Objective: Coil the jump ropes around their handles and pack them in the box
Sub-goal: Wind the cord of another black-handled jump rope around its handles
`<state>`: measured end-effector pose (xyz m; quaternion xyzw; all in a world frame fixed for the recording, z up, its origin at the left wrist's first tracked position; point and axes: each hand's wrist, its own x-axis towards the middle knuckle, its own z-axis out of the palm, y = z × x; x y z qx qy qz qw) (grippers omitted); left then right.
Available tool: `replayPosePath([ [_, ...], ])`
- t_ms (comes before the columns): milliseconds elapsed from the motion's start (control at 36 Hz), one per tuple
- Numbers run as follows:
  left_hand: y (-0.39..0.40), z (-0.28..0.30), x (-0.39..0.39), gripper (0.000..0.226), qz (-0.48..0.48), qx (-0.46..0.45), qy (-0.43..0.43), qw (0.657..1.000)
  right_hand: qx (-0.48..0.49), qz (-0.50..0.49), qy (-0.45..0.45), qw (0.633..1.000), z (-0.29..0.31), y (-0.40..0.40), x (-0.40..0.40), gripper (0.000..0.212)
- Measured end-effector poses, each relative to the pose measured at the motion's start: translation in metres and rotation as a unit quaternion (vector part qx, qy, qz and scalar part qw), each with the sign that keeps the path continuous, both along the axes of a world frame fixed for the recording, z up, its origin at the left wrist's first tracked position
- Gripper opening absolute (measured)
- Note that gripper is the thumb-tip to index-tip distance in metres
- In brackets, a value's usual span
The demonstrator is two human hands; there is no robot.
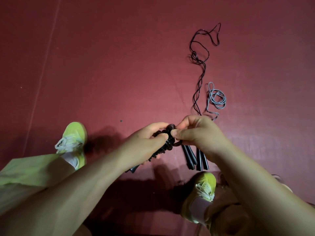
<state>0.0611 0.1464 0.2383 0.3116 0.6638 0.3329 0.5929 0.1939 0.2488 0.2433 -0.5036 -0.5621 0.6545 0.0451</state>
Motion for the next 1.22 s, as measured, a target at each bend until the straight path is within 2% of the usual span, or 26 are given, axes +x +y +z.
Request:
replayPosePath([
  [278, 0.001, 0.006, 0.001, 0.046, -0.034, 0.043, 0.048, 0.997, -0.017, -0.017, -0.017, 1.000, -0.003, -0.003, -0.004, 0.024],
  [444, -0.001, 0.003, -0.001, 0.032, -0.077, 0.036, 0.101, 0.991, -0.062, -0.027, -0.031, 0.997, -0.004, -0.006, -0.005, 0.022],
  [528, -0.003, 0.001, -0.001, 0.035, -0.073, 0.023, 0.105, 0.992, -0.085, -0.021, -0.027, 0.996, -0.002, -0.002, -0.003, 0.020],
  [722, -0.005, 0.004, -0.006, 0.040, -0.065, 0.027, 0.066, 0.995, -0.056, 0.004, -0.017, 0.998, 0.001, -0.002, -0.006, 0.021],
  [917, -0.009, 0.013, -0.009, 0.047, -0.099, 0.044, 0.027, 0.994, -0.110, -0.007, -0.008, 0.994, 0.000, -0.005, -0.006, 0.023],
  [1083, -0.015, 0.002, -0.012, 0.062, -0.094, 0.034, 0.017, 0.995, -0.074, -0.011, 0.001, 0.997, -0.003, -0.011, -0.007, 0.024],
  [1222, -0.011, 0.002, -0.007, 0.048, -0.086, 0.034, 0.024, 0.995, 0.000, -0.048, 0.021, 0.999, -0.004, -0.012, -0.005, 0.025],
])
